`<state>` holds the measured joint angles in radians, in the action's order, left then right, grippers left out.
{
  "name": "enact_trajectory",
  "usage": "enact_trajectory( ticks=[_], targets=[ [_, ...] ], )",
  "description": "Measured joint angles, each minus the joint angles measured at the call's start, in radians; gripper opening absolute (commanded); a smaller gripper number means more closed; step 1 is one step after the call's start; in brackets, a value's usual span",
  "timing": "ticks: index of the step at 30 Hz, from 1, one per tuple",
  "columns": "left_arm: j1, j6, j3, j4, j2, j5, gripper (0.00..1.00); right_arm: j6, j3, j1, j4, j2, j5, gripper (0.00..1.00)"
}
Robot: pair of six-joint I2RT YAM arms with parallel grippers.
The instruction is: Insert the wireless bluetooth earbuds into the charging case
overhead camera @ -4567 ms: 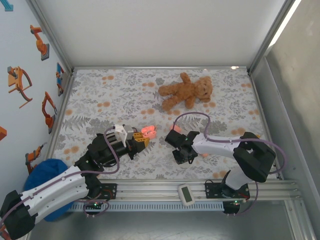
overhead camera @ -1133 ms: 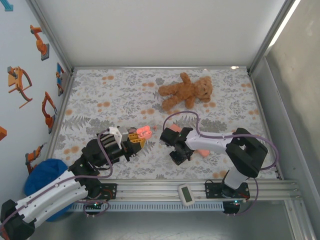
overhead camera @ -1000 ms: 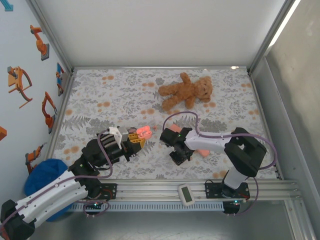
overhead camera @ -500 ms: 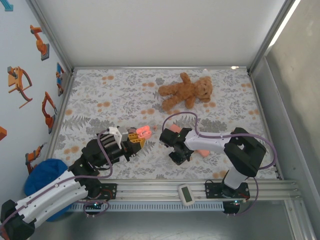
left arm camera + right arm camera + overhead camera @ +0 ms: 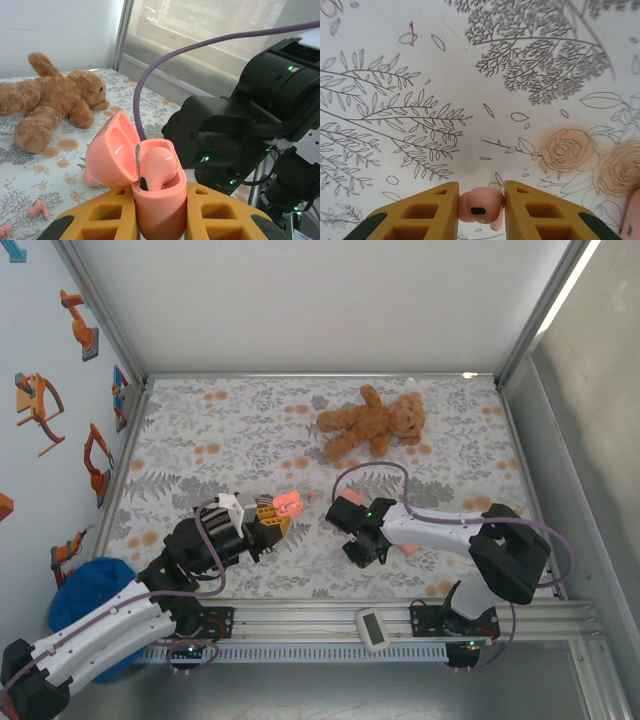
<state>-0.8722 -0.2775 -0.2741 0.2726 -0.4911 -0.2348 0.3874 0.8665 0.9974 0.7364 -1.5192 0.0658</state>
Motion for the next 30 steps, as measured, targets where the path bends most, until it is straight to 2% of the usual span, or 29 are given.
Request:
enact_trajectory(
  ticks=[10, 15, 30],
  targets=[
    [0.000, 0.000, 0.002, 0.029, -0.026, 0.000, 0.11, 0.093, 0.002, 0.000, -0.004, 0.315, 0.085, 0.27],
    [0.000, 0.000, 0.002, 0.085, -0.071, -0.001, 0.11, 0.108, 0.026, 0.000, -0.061, 0.459, 0.111, 0.27],
    [0.000, -0.008, -0.006, 0.254, -0.242, -0.051, 0.11, 0.094, 0.074, 0.002, -0.417, 0.580, 0.035, 0.27]
  ],
)
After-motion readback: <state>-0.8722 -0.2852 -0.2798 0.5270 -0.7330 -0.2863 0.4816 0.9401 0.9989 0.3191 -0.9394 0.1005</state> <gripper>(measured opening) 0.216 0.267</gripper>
